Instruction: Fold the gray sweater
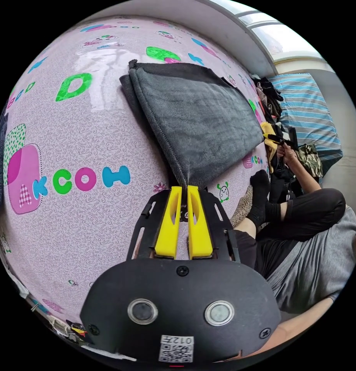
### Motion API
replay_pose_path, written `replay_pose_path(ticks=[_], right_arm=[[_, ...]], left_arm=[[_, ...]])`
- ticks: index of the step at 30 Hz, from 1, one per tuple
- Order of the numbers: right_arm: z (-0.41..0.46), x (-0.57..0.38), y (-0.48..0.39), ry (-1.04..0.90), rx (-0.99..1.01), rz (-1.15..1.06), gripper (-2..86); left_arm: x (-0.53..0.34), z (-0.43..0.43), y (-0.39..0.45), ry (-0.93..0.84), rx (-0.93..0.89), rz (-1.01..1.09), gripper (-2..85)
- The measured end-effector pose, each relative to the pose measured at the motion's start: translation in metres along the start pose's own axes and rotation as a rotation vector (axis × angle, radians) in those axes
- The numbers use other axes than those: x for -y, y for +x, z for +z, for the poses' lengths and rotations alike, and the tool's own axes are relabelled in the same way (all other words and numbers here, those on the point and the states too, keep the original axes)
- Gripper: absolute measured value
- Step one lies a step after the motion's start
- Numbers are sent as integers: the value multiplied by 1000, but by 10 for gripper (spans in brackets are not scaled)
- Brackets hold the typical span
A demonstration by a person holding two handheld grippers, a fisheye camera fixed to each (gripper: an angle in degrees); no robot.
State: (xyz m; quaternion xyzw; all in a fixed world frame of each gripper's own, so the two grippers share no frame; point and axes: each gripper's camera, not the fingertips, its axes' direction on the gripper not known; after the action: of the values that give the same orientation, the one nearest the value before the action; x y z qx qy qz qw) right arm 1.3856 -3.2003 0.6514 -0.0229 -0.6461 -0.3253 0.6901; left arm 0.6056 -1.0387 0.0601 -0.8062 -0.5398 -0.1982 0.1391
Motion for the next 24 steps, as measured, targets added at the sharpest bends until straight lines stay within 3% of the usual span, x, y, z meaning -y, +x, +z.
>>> replay_pose_path(ticks=[3,9,12,15,17,19,24], right_arm=[[30,7,9,-53,-82,-14,-3],[59,14,18,-85,-151,-46,37],[49,9,23,-11,-222,-38,45],[43,4,-1,117,-331,-151,20],[57,8,-23,113,-296,-266,13],[89,16,-56,67,-167,-420,6],[167,20,-112,-104,-130,-690,-6]], left_arm=[[1,33,-1,-93,49,-21,16],[-6,60,11,-98,61,-17,17],[-26,43,15,-21,86,-59,16],[-46,13,45,115,282,-99,11],[-40,17,100,193,354,12,9],[-22,40,144,223,317,104,6],[31,146,252,134,294,335,0]])
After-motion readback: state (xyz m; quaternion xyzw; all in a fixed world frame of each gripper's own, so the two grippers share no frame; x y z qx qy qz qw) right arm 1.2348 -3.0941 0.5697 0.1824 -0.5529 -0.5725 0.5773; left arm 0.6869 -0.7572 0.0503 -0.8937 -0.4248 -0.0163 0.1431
